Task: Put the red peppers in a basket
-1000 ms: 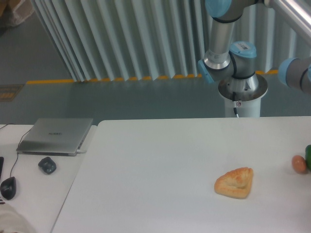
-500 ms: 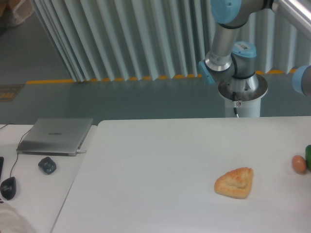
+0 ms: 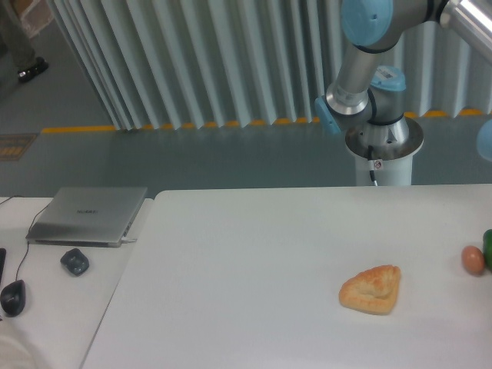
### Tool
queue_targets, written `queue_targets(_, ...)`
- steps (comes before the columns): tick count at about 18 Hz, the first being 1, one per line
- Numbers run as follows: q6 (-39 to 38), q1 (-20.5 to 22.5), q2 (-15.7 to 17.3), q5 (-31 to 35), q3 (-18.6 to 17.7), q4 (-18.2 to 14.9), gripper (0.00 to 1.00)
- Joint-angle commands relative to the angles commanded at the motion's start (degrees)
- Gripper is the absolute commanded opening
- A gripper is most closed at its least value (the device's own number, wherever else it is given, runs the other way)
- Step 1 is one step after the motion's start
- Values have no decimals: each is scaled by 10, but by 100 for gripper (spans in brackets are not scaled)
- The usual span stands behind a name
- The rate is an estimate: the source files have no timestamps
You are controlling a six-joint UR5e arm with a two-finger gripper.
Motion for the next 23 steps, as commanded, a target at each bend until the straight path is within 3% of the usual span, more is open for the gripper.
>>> queue_targets(2, 1, 1, -6, 0, 3, 5, 70)
queue_targets(3, 1, 1, -7, 0, 2, 9, 97)
queue_targets(4, 0, 1, -7, 0, 2, 10, 100)
queue_targets(12, 1, -5, 11, -11, -11, -1, 100)
queue_targets(14, 0, -18, 23, -11, -20, -33, 100)
queue_targets(16, 0, -36, 46, -8, -60, -46, 100)
queue_targets(23, -1, -69, 81, 10, -82, -98, 100)
